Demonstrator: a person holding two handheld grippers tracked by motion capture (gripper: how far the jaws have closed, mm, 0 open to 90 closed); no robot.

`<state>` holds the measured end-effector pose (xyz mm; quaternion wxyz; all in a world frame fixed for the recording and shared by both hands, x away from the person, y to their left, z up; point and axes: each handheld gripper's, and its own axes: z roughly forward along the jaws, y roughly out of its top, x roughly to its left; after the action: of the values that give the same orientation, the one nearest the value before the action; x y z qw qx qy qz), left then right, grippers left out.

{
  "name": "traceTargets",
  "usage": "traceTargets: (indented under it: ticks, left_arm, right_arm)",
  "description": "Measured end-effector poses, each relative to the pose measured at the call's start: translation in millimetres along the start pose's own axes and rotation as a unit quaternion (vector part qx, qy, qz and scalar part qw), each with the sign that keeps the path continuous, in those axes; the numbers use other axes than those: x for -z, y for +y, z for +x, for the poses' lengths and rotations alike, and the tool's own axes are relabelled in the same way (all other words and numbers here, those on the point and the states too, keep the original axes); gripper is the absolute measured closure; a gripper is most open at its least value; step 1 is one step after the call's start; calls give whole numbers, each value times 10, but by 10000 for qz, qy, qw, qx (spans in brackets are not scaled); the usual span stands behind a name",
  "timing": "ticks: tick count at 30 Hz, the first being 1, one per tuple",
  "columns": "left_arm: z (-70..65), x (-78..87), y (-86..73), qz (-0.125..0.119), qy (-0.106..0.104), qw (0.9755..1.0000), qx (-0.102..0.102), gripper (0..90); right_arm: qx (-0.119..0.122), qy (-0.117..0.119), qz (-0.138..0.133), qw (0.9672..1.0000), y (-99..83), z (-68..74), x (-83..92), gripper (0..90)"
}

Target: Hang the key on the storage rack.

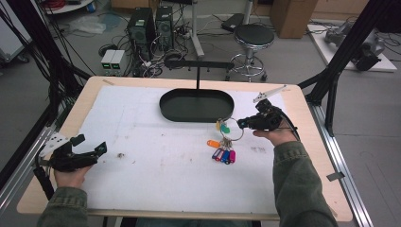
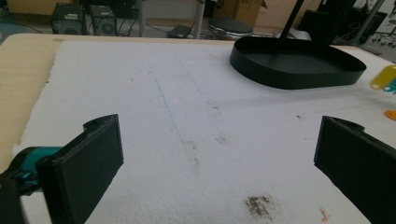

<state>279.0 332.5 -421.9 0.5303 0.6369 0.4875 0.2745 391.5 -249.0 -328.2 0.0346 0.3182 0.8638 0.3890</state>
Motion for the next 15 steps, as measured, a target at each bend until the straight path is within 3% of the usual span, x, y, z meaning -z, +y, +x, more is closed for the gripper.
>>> traceTargets:
  ticks: [15]
  left_arm:
    - [12, -20, -5, 29, -8, 10000, 39, 17]
  right_arm:
    - [527, -132, -329, 9980, 475, 148, 205, 871]
